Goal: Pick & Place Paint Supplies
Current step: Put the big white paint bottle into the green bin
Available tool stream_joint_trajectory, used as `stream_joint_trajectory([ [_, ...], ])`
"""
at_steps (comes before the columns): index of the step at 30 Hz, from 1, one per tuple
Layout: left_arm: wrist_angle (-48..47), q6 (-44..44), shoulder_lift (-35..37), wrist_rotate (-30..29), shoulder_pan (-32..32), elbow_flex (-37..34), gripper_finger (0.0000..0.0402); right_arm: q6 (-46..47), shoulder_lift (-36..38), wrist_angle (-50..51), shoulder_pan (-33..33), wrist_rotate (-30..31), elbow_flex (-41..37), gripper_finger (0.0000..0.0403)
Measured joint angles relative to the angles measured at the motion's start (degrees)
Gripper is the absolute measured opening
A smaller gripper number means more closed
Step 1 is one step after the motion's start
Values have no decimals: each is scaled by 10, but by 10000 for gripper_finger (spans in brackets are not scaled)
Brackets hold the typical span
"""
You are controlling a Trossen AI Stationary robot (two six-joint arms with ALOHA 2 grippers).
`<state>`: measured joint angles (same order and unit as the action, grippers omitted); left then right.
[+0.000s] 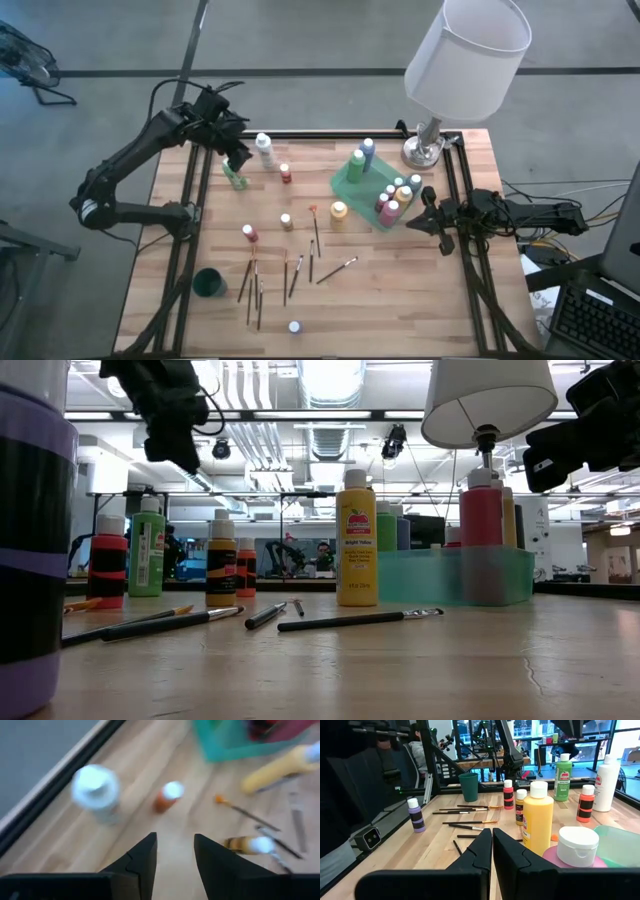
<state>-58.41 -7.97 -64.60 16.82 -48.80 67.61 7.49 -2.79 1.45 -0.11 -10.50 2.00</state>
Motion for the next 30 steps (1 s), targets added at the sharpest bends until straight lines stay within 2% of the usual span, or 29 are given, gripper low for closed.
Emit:
stream_joint_trajectory([
  [3, 0, 16, 0, -63, -1, 0, 141, 0, 0, 0, 0, 0, 0, 13],
  [8, 22, 32, -10, -77, -1, -2, 176, 0, 0, 0, 0, 0, 0, 13],
  [14, 43, 53, -61, -84, -2, -2, 219, 0, 0, 0, 0, 0, 0, 13],
  [20, 52, 51, -115, -86, -1, 0, 220, 0, 0, 0, 0, 0, 0, 13],
  [27, 96, 53, -144, -99, -1, 2, 220, 0, 0, 0, 0, 0, 0, 13],
  [30, 106, 53, -148, -134, -1, 2, 220, 0, 0, 0, 0, 0, 0, 13],
])
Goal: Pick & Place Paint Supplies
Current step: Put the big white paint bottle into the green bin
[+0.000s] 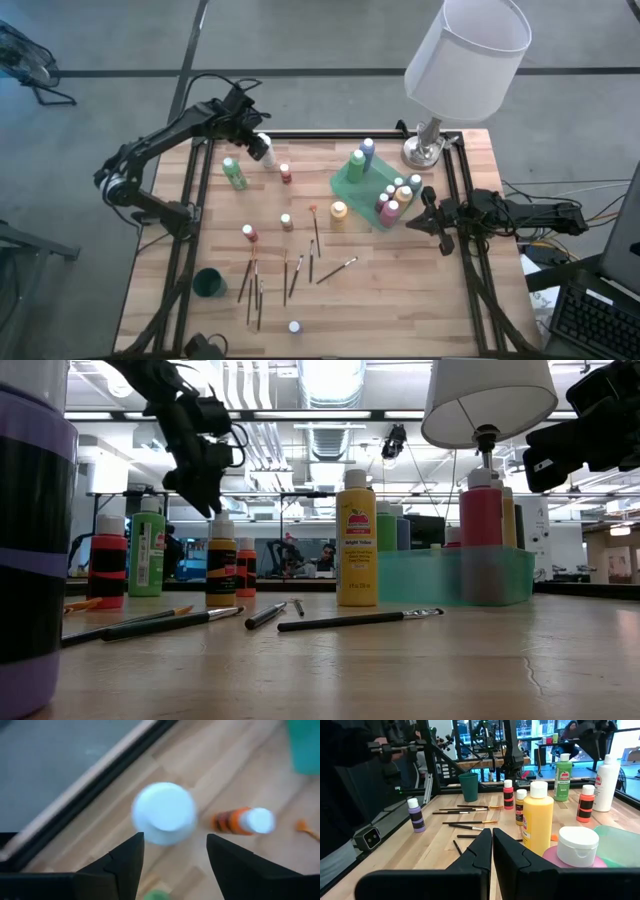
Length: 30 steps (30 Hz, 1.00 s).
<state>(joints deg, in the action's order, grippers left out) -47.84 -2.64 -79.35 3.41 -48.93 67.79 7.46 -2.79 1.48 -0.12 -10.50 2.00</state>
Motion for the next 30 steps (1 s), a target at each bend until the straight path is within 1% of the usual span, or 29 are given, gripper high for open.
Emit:
stream_joint_trajectory([
  [1, 2, -1, -1, -13, 0, 0, 220, 0, 0, 0, 0, 0, 0, 13],
  [3, 12, -1, -1, -23, 0, 0, 220, 0, 0, 0, 0, 0, 0, 13],
  [10, 62, -1, -6, -14, 0, -4, 218, 0, 0, 0, 0, 0, 0, 13],
  [21, 70, -7, -36, -12, 0, -5, 216, 0, 0, 0, 0, 0, 0, 13],
  [25, 73, -8, -36, -11, 0, -5, 193, 0, 0, 0, 0, 0, 0, 13],
  [30, 74, -21, -36, -11, 1, -5, 136, 0, 0, 0, 0, 0, 0, 13],
])
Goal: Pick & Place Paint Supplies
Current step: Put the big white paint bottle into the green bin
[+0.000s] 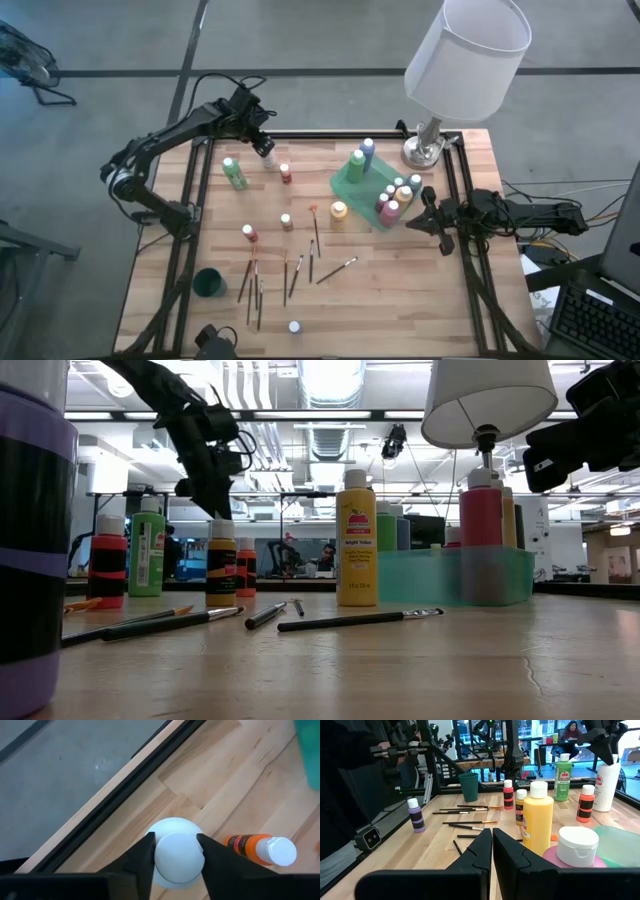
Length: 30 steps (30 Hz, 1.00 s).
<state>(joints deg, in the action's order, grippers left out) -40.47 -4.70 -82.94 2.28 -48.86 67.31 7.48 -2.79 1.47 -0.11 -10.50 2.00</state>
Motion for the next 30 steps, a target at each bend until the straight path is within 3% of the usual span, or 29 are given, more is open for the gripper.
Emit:
stream_joint_trajectory([
  [2, 0, -1, 0, 1, 0, 0, 123, 0, 0, 0, 0, 0, 0, 13],
  [30, -7, -3, 0, 4, 0, 4, 127, 0, 0, 0, 0, 0, 0, 13],
])
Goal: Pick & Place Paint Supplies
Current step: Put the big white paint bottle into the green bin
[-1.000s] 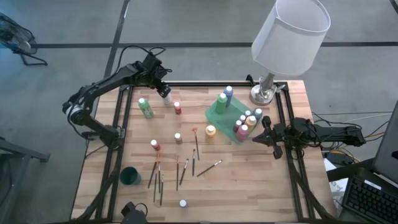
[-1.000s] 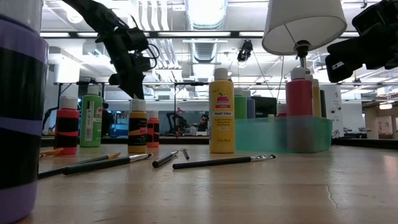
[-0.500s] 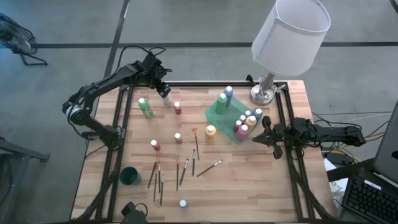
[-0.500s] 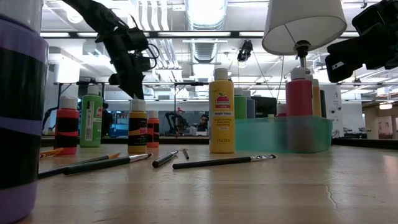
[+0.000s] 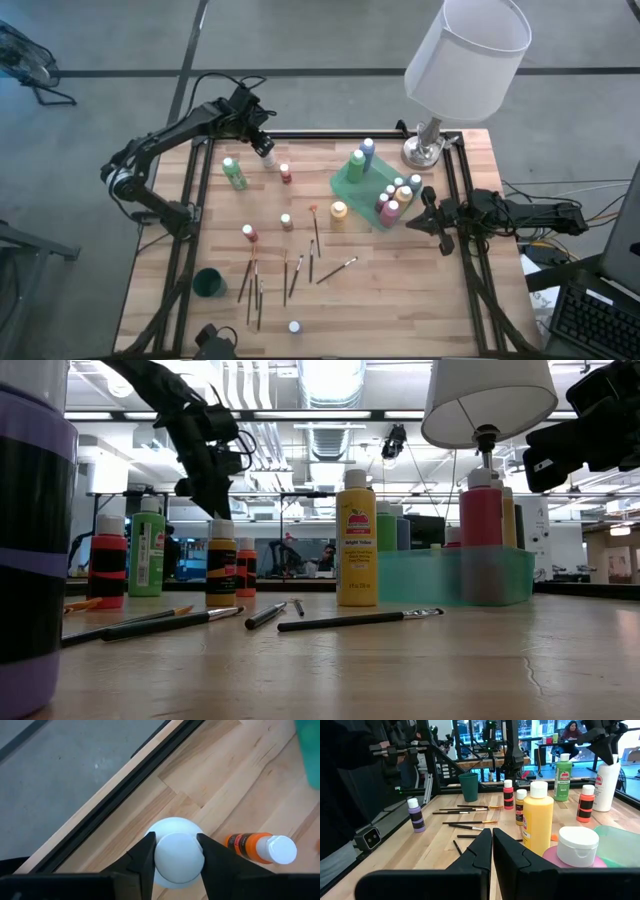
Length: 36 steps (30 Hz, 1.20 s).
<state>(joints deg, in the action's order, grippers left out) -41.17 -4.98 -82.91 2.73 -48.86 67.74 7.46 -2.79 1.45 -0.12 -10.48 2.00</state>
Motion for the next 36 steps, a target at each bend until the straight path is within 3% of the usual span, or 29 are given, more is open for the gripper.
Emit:
stream_joint_trajectory([
  [7, -30, -18, 4, 21, 0, 64, 127, 0, 0, 0, 0, 0, 0, 13],
  [19, -49, -53, 5, 153, 60, 236, 127, 0, 0, 0, 0, 0, 0, 13],
  [25, -43, -78, 2, 156, 123, 289, 127, 0, 0, 0, 0, 0, 0, 13],
  [36, -37, -103, -40, 157, 202, 323, 127, 0, 0, 0, 0, 0, 0, 13],
])
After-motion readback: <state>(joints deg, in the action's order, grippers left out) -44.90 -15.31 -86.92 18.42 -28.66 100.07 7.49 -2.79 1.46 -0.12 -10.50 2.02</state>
